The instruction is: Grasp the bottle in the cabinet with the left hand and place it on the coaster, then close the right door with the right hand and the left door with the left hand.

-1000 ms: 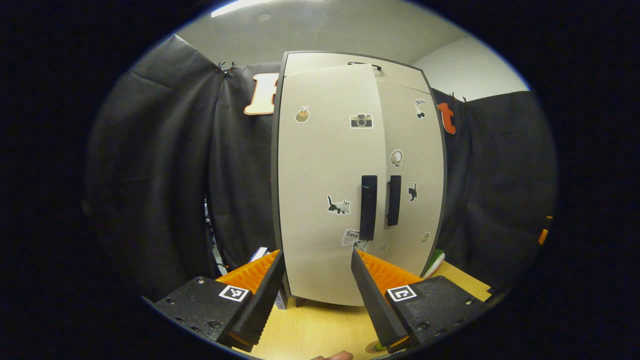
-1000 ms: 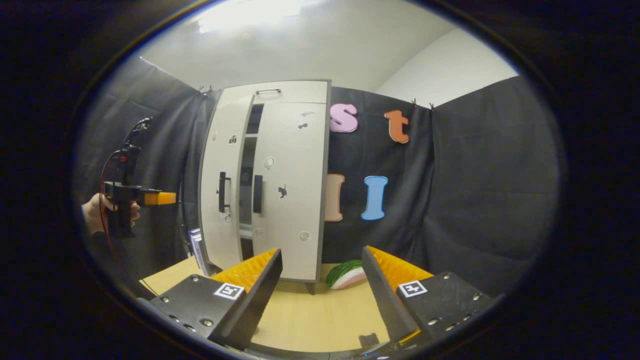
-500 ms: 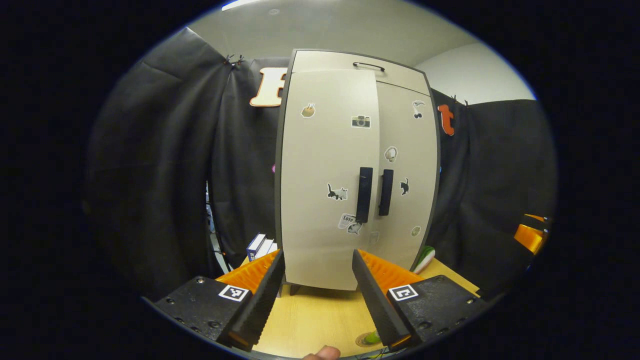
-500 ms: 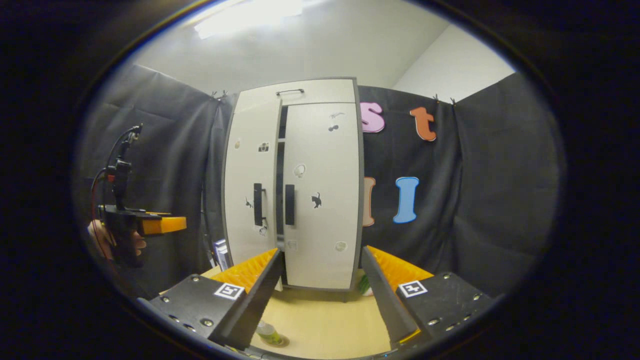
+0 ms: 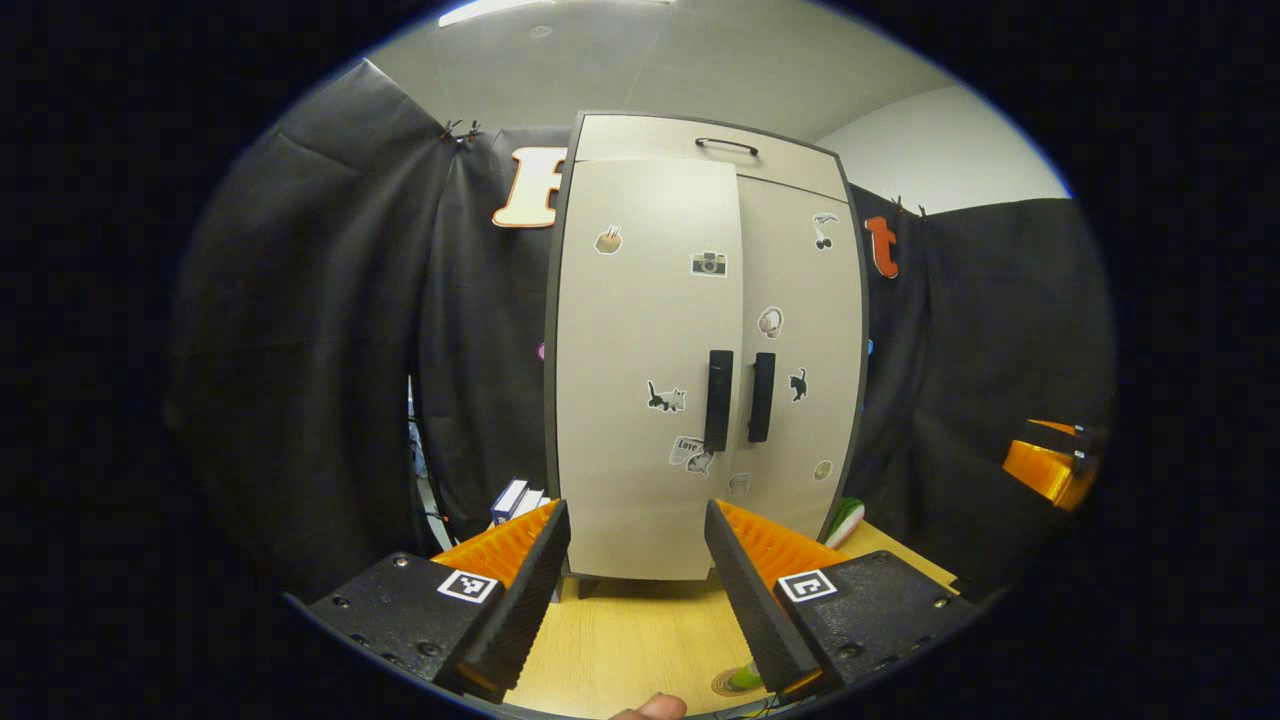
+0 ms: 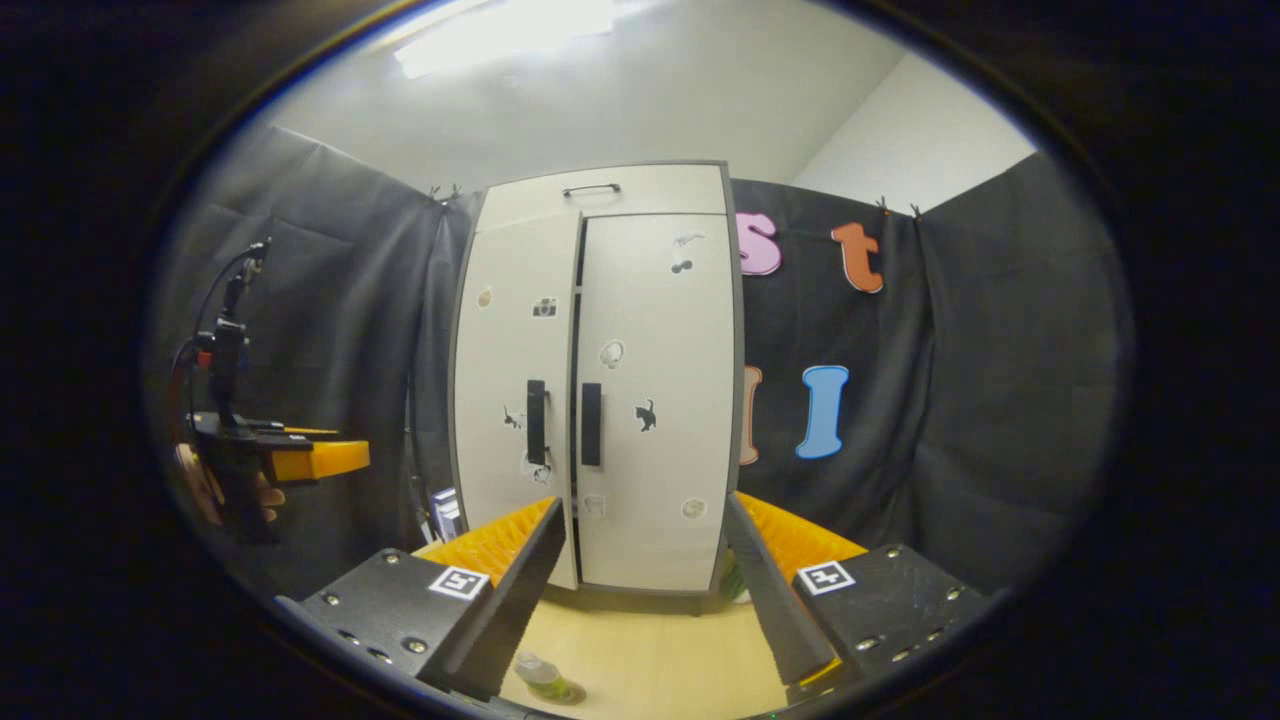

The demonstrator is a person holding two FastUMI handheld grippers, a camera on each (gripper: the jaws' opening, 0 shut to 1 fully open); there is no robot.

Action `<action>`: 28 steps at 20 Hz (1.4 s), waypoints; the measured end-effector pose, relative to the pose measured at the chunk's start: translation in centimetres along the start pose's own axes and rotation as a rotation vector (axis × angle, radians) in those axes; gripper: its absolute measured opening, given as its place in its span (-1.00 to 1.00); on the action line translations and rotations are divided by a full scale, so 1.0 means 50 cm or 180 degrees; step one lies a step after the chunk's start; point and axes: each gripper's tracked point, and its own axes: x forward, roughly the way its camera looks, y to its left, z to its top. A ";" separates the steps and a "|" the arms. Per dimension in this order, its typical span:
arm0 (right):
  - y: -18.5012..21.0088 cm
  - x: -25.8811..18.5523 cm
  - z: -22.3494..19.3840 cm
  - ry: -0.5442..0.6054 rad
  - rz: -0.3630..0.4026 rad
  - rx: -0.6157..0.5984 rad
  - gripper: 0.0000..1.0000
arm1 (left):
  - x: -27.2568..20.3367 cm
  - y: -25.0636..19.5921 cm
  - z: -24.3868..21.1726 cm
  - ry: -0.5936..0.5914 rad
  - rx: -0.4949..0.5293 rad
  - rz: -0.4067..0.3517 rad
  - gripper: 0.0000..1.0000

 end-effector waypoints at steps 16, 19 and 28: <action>0.078 0.070 0.008 -0.0188 0.0068 -0.0245 0.89 | 0.032 -0.007 0.104 -0.0309 0.0042 -0.0250 0.73; 0.087 0.098 0.010 -0.0195 0.0043 -0.0237 0.92 | 0.055 -0.002 0.106 -0.0319 0.0009 -0.0288 0.75; 0.087 0.138 -0.016 -0.0158 -0.0174 -0.0242 0.89 | 0.123 0.008 0.081 -0.0254 -0.0099 -0.0513 0.77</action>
